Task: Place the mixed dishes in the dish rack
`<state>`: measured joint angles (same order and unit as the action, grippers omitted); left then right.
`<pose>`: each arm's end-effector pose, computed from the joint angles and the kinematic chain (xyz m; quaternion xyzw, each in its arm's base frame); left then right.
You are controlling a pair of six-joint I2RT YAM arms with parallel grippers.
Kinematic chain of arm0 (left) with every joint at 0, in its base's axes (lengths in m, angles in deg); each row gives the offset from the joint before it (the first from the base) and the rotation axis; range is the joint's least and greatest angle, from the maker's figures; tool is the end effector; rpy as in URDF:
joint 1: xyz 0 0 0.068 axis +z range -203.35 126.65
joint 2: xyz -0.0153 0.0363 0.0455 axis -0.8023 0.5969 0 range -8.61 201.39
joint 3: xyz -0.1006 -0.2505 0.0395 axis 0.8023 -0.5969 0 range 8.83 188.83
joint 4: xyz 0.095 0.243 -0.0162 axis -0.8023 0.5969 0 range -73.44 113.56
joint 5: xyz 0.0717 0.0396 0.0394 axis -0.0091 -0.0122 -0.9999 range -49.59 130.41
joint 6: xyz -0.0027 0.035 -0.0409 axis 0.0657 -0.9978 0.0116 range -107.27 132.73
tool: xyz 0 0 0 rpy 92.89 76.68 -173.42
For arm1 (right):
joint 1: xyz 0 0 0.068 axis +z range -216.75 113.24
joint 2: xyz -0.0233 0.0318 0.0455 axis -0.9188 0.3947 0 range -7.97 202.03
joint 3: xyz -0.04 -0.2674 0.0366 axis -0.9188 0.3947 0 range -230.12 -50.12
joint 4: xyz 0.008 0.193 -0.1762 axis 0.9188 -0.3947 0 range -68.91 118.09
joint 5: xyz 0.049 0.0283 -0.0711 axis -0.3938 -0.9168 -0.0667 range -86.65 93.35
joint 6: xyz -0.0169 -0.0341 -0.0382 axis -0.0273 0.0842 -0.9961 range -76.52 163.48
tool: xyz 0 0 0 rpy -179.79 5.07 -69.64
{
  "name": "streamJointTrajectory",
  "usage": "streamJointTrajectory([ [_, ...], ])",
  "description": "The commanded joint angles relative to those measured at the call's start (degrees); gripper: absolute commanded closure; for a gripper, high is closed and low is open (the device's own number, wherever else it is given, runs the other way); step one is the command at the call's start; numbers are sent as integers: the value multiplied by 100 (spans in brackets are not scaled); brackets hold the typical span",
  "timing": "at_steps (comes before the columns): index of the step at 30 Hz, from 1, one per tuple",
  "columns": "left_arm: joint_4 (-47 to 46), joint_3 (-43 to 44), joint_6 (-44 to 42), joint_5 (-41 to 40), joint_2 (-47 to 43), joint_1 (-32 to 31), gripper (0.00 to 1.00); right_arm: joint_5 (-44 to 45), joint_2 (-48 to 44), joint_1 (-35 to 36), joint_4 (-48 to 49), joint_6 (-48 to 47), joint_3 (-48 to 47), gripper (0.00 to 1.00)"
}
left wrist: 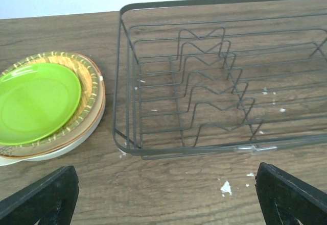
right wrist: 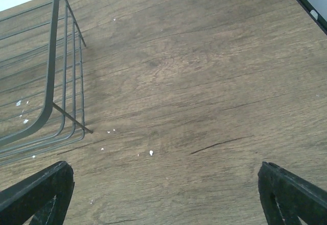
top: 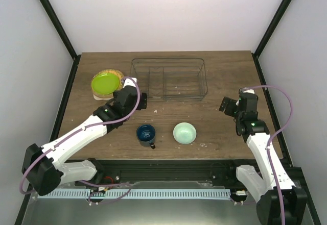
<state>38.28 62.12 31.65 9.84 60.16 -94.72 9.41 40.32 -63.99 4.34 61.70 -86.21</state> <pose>0.2070 -0.1581 0.2888 0.0532 0.8703 -0.0112 0.4895 0.1850 0.0053 0.2533 0.1434 0.8782 0.0363 0.4548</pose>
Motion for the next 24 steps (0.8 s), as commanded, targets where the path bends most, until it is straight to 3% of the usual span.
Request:
streamJointTrajectory([
  [1, 208, -88, 78, 575, -214, -25, 4, -61, 65, 39, -156, -30, -295, 0],
  [8, 10, -278, -35, 2333, -237, -154, 0, -62, 133, 38, -186, 14, -370, 0],
  [12, -36, -174, 34, 3292, 264, -405, 0, -80, 188, 39, -196, 23, -375, 0],
  [19, 636, 992, -39, 2912, 1959, -1506, 6, -131, 211, 49, -220, 50, -388, 0],
  [24, 938, 1588, -20, 2802, 2822, -1779, 8, -74, 175, 57, -307, -1, -424, 0],
])
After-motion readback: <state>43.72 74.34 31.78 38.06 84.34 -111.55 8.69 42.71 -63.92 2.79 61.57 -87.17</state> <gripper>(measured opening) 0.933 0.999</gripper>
